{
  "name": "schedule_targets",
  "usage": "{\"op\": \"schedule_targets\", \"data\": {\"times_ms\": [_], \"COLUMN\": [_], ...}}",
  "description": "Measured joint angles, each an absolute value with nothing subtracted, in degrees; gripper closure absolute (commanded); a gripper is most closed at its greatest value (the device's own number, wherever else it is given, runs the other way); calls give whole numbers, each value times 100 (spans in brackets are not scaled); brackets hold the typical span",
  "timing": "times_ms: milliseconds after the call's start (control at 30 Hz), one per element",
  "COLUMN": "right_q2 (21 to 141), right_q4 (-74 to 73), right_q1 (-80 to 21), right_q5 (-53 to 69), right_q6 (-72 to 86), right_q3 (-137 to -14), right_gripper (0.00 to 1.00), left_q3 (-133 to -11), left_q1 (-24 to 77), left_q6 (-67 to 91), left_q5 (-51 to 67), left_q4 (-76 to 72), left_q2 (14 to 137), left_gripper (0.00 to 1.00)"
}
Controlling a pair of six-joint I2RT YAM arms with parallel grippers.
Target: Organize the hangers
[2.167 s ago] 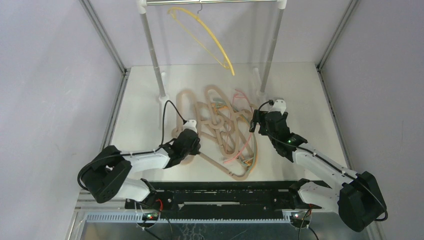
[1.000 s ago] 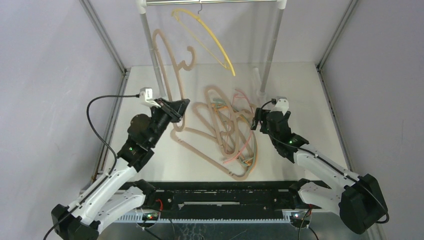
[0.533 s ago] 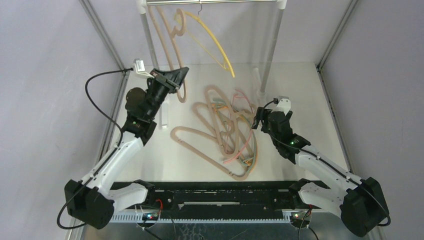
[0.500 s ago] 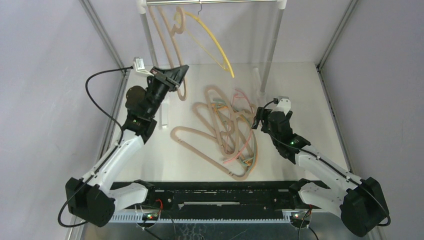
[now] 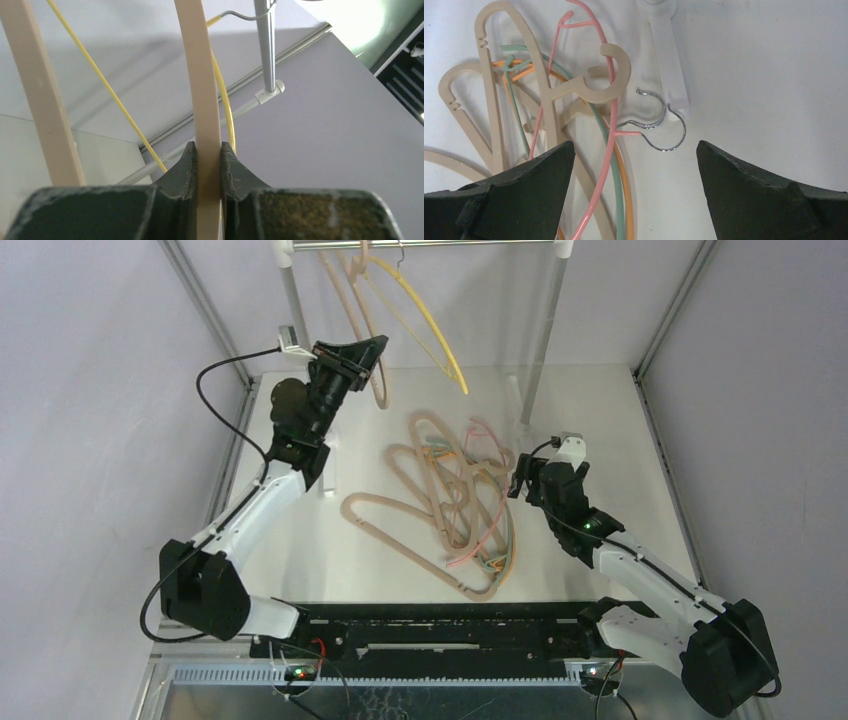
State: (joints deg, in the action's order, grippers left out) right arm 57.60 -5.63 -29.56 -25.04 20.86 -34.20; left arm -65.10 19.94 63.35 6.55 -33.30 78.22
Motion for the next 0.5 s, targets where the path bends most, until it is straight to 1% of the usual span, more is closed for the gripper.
{"op": "schedule_targets", "data": {"times_ms": [300, 367, 433, 467, 500], "right_q2": [5758, 5758, 5763, 5767, 5778], "right_q4": [-668, -668, -668, -666, -666], "right_q1": [-2832, -2816, -2810, -2810, -2808], "right_q5": [-2495, -2493, -2495, -2493, -2493], "right_q6": [2047, 2045, 2045, 2045, 2045], "right_q3": [-3420, -3420, -3420, -3420, -3420], "right_gripper": [0, 0, 0, 0, 0], "left_q3": [-6801, -6845, -6849, -6849, -6849], "left_q1": [1824, 1772, 1726, 1706, 1693], "left_q6": [6906, 7041, 7166, 7218, 7262], "left_q5": [434, 410, 401, 403, 405], "left_q4": [-3332, -3334, -3336, -3376, -3433], "left_q2": [8289, 8381, 8464, 8514, 8554], "left_gripper": [99, 89, 86, 82, 74]}}
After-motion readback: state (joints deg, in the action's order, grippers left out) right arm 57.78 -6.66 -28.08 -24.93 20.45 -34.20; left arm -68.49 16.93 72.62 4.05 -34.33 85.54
